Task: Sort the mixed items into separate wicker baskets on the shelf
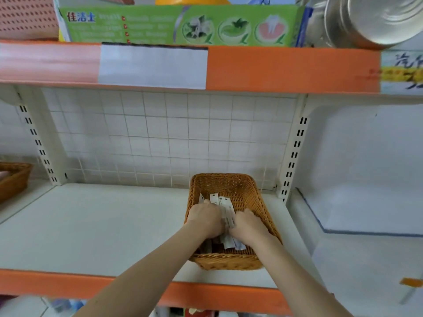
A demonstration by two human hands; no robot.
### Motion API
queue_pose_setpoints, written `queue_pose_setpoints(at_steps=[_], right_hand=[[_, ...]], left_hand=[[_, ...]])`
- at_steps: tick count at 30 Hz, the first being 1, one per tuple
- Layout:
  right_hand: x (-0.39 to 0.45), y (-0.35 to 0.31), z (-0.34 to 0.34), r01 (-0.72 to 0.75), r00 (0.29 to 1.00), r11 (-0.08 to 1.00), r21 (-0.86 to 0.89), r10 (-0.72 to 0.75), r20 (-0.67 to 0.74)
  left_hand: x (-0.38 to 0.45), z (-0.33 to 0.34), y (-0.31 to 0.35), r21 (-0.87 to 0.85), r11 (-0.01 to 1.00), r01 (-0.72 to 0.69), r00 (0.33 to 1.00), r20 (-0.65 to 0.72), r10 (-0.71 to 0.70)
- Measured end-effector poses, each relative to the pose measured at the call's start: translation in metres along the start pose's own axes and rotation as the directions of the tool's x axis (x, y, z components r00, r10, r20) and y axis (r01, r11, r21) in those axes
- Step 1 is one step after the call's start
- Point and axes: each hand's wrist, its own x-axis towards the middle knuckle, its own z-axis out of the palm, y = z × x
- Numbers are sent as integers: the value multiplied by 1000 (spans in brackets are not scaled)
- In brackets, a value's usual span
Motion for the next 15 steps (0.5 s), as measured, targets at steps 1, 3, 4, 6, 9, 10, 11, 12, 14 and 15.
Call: queue_pose_setpoints(at_steps=[1,3,4,6,9,10,11,12,14,15], right_hand=[[0,0,0,-14,1000,1000,-12,14,-6],[-1,-1,0,-25,1000,999,-35,25,-1],[0,-1,0,-34,999,999,-41,34,3],[1,0,2,-38,999,999,-39,38,-13],[-3,-2,0,-48,999,999,-19,48,-6],[-3,-2,0,-54,999,998,-12,54,-9],[-6,-3,-1,-56,998,998,-5,56,-17],[-6,-3,-1,-61,998,998,7,61,-30],[-7,-5,-2,-63,996,998,28,65,-60],[-8,-5,-3,-60,995,998,34,62,-80]], left_hand=[[0,1,0,-1,1000,-3,1000,-7,3],[0,2,-1,-9,1000,4,1000,-8,-4],[0,2,-1,-15,1000,11,1000,-2,-11],[2,4,-1,-17,1000,19,1000,12,-19],[5,8,-2,14,1000,2,1000,-3,-2],[7,10,-3,27,1000,-10,1000,-13,10],[8,11,-4,40,999,-21,1000,-16,21],[8,11,-4,51,998,-31,999,-18,32],[8,12,-4,63,997,-44,999,-27,45],[8,12,-4,55,998,-44,998,-38,47]])
